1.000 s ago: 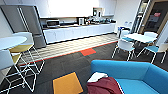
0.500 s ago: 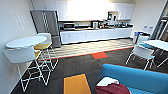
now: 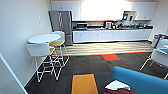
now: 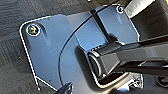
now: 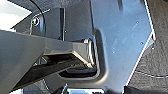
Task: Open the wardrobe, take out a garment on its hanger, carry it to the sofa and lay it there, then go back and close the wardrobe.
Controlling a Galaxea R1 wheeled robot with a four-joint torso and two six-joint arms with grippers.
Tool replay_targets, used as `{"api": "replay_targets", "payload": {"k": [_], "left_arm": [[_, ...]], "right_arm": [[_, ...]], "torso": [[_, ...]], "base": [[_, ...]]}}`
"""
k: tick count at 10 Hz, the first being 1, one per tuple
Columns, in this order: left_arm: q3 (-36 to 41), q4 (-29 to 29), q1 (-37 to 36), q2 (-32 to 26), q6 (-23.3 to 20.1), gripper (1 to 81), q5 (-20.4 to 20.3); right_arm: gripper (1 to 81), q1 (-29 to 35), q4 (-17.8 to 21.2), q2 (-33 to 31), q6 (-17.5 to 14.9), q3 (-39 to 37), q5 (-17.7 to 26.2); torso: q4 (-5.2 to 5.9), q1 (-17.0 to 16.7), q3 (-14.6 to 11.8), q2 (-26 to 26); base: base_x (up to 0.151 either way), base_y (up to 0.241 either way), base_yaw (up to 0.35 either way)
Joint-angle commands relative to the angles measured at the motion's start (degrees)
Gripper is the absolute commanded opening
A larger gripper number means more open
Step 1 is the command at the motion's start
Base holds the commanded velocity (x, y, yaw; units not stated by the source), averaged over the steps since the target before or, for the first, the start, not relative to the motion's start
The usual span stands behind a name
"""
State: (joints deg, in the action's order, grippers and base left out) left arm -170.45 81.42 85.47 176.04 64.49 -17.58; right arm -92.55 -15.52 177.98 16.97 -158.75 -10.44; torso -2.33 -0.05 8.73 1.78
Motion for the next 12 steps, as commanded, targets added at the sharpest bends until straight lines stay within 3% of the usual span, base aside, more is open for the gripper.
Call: {"api": "replay_targets", "payload": {"k": [1,12], "left_arm": [[-0.59,0.23,-1.75,-0.08,-0.33,81.1,2.02],[-0.59,-0.03,-1.75,0.01,-0.33,81.1,2.02]], "right_arm": [[81.1,1.27,-0.30,0.56,-0.09,0.20,2.96],[81.1,1.18,-0.30,0.47,-0.09,-0.24,3.05]], "torso": [[0.00,0.05,0.00,0.00],[0.00,0.05,0.00,0.00]], "base": [[0.000,0.000,0.346],[0.000,0.000,0.346]]}}
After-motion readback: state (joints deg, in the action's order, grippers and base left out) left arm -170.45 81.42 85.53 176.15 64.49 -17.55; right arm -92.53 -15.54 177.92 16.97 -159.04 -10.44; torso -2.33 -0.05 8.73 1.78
